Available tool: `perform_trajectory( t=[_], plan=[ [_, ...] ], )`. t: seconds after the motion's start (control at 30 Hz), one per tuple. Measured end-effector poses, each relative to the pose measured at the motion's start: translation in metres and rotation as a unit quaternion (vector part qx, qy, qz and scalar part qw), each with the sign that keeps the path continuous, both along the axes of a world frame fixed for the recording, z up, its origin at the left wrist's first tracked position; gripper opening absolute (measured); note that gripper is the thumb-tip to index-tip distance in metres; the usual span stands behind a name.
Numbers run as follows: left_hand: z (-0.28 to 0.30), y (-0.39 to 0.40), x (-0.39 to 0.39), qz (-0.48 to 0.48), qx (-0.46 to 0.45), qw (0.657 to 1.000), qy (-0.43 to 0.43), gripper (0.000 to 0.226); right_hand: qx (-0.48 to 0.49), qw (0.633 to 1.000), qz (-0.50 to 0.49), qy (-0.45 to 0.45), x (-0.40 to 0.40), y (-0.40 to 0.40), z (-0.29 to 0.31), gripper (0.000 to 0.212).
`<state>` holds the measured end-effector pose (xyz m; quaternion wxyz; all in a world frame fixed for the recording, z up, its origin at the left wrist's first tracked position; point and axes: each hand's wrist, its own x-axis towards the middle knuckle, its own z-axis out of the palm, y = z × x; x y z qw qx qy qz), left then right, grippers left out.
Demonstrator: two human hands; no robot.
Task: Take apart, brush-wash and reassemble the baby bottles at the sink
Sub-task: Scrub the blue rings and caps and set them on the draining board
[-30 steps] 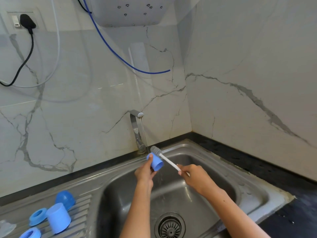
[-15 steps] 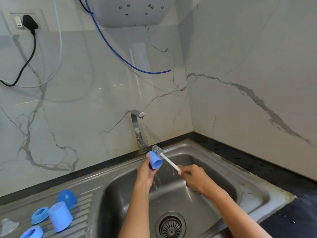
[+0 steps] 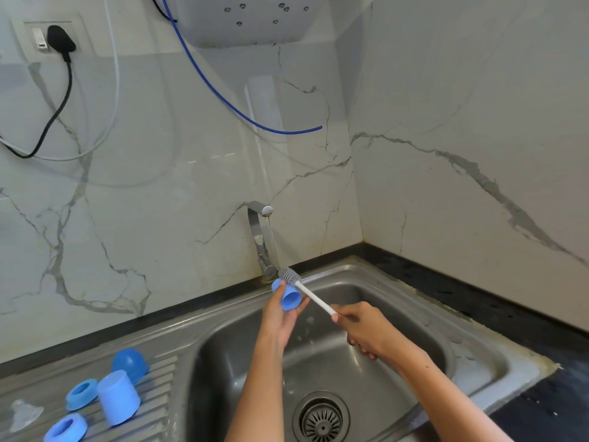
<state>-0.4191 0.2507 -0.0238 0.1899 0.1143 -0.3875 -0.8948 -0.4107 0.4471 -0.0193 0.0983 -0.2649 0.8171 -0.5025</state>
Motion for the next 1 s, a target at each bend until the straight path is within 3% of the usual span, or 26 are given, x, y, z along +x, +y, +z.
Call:
perform_trajectory(
  t=[0.1,0.27,0.4,0.5,0.87,1.0],
  plan=[
    [0.001,-0.002,-0.004,-0.001,-0.003,1.0,0.013,0.021,-0.002,1.0,0.001,0.01,0.003,-0.003,0.003,0.035],
    [-0.006,-0.028,-0.002,0.103,0.061,0.993,0.013,0.039,0.04,0.996,0.047,-0.071,0.003,0.013,0.002,0.03],
    [-0.008,-0.028,-0.01,0.076,0.043,0.996,0.011,0.029,0.049,0.998,0.033,-0.037,0.006,0.011,0.001,0.025],
    [-0.006,-0.018,-0.009,0.075,0.043,0.996,0.007,0.034,0.013,0.999,0.01,-0.038,0.003,0.007,0.0,0.029],
    [-0.009,-0.016,-0.009,0.096,-0.089,0.987,-0.088,0.027,0.028,0.998,0.012,-0.053,0.006,-0.002,-0.006,0.036],
    [-0.011,-0.022,-0.009,0.114,-0.011,0.992,-0.053,0.04,0.024,0.998,0.022,-0.059,0.012,-0.003,-0.003,0.037]
  ],
)
